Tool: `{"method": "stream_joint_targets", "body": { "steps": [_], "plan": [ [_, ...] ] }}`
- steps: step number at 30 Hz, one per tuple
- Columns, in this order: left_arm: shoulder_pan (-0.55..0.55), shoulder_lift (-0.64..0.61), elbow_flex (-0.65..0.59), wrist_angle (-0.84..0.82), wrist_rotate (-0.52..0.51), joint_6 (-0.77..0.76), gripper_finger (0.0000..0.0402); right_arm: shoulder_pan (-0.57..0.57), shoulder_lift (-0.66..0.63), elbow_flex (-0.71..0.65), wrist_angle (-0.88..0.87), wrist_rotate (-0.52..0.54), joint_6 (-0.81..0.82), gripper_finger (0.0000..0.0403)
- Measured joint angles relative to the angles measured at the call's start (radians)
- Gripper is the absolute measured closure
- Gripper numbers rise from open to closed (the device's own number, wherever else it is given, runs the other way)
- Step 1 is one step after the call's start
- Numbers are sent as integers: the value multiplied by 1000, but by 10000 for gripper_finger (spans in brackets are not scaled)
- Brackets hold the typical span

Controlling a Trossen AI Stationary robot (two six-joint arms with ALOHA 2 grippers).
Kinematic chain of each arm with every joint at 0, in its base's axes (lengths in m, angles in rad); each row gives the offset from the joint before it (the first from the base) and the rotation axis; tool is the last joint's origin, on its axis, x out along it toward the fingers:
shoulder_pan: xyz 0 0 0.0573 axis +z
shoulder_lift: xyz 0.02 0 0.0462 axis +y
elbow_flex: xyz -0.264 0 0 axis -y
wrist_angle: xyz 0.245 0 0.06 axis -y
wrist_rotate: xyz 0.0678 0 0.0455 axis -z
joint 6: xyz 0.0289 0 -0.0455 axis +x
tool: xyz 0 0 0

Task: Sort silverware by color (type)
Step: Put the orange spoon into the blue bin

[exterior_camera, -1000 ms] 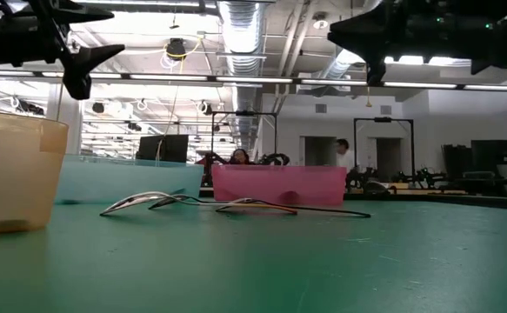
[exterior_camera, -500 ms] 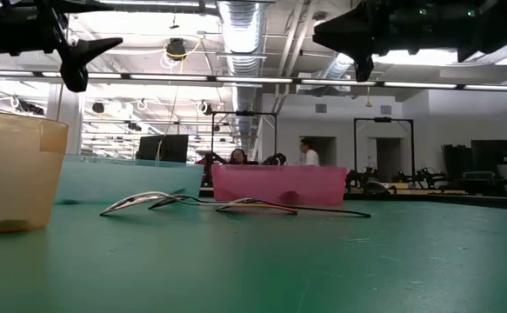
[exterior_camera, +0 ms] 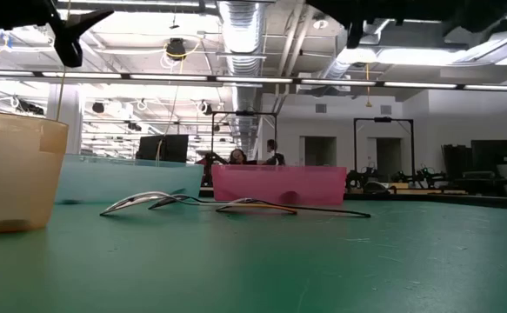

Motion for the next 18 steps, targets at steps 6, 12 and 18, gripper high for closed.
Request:
{"method": "stream_joint_targets", "body": {
  "steps": [6,12,18],
  "plan": [
    [0,0,25,-120,-4,-4,183,0,0,24,-98,0,-7,319],
    [0,0,48,-283,-50,-51,183,4,15,24,-185,0,54,319],
    [0,0,49,-315,-51,-39,183,6,32,25,-269,1,94,319]
  ]
}}
